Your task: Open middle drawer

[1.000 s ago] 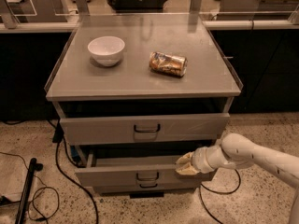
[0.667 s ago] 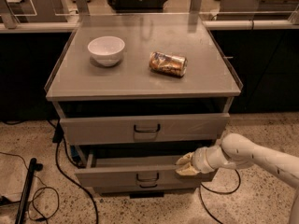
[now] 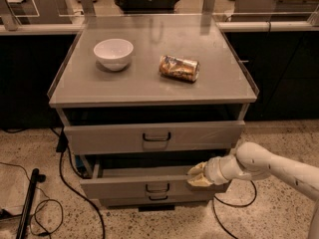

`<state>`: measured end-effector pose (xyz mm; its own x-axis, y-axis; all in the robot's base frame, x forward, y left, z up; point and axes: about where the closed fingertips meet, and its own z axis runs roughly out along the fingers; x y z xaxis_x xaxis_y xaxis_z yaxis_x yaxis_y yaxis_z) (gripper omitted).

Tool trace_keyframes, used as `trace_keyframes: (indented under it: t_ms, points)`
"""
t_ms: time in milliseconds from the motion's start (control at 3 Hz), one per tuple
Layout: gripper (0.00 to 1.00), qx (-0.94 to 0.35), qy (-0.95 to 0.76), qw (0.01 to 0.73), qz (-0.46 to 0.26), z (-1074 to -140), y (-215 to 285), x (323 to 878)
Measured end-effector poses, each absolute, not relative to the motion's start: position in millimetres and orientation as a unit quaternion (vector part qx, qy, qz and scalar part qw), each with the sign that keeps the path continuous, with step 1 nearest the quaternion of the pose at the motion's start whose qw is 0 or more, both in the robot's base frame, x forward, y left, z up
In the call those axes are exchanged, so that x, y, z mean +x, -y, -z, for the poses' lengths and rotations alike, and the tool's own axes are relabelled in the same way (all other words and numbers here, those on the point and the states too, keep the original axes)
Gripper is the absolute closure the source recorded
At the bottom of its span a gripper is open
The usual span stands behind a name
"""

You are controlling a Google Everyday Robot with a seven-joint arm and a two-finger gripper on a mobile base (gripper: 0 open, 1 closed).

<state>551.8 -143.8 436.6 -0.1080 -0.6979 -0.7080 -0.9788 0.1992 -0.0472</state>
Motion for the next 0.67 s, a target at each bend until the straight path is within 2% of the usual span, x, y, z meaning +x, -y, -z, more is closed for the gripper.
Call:
trace_keyframes:
  t_ms: [333,667]
  points:
    - [0.16,-0.589,-0.703,0.321,-0.236,-435,151,534]
    - [0.0,-0.577,-0.698,0.338,-0.257,-423,165,494]
